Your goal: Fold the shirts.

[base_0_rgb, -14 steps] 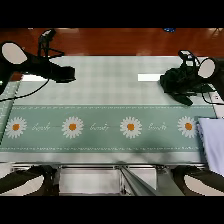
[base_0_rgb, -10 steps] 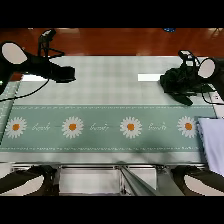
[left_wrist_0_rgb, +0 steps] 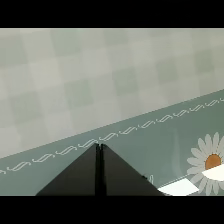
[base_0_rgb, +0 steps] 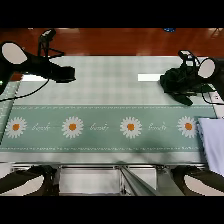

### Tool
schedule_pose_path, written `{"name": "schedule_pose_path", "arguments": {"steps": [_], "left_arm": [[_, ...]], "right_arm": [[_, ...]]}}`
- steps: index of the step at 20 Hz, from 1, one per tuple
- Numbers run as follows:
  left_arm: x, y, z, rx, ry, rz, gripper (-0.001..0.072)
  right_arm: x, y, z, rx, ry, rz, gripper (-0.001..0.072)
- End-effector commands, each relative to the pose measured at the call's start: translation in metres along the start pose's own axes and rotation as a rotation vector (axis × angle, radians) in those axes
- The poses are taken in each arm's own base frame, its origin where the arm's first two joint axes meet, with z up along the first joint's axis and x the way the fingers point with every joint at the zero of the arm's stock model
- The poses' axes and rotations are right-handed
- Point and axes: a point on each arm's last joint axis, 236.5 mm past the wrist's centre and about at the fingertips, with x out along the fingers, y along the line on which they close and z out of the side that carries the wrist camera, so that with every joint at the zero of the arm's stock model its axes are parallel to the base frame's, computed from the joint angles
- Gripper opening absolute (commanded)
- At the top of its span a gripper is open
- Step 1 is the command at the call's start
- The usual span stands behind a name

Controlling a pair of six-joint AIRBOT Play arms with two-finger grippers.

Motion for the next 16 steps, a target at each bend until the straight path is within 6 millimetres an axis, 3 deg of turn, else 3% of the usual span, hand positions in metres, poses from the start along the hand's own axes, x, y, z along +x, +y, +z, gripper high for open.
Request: {"name": "schedule_pose_path", "arguments": {"steps": [1, 4, 5, 6, 7, 8, 11, 13, 16], "left_arm": [[0.0, 0.0, 0.001, 0.0, -0.003, 0.0, 0.0021], [0.006, 0.009, 0.016, 0.01, -0.059, 0.026, 0.0048], [0.01, 0.019, 0.016, 0.026, -0.056, 0.065, 0.0219], [0.014, 0.034, 0.013, 0.048, -0.034, 0.12, 0.0489], [0.015, 0.05, 0.006, 0.068, 0.0, 0.177, 0.051], [0.012, 0.07, -0.003, 0.079, 0.048, 0.248, 0.051], [-0.007, 0.112, -0.017, 0.006, 0.091, 0.324, 0.051], [-0.017, 0.126, -0.018, -0.082, 0.025, 0.302, 0.051], [-0.014, 0.121, -0.029, -0.16, -0.059, 0.221, 0.051]], "right_arm": [[0.0, 0.001, 0.004, -0.001, -0.017, 0.002, 0.0017], [-0.003, 0.002, 0.034, -0.002, -0.144, 0.009, 0.0018], [-0.006, 0.001, 0.052, -0.008, -0.22, 0.002, 0.004], [-0.01, -0.003, 0.067, -0.009, -0.288, -0.015, 0.0215], [-0.015, -0.012, 0.084, -0.005, -0.361, -0.053, 0.0414], [-0.023, -0.022, 0.099, -0.009, -0.432, -0.098, 0.0416], [-0.048, -0.079, 0.138, 0.097, -0.616, -0.247, 0.0415], [-0.033, -0.12, 0.143, 0.236, -0.586, -0.252, 0.0414], [0.026, -0.162, 0.134, 0.357, -0.431, -0.218, 0.0412]]}}
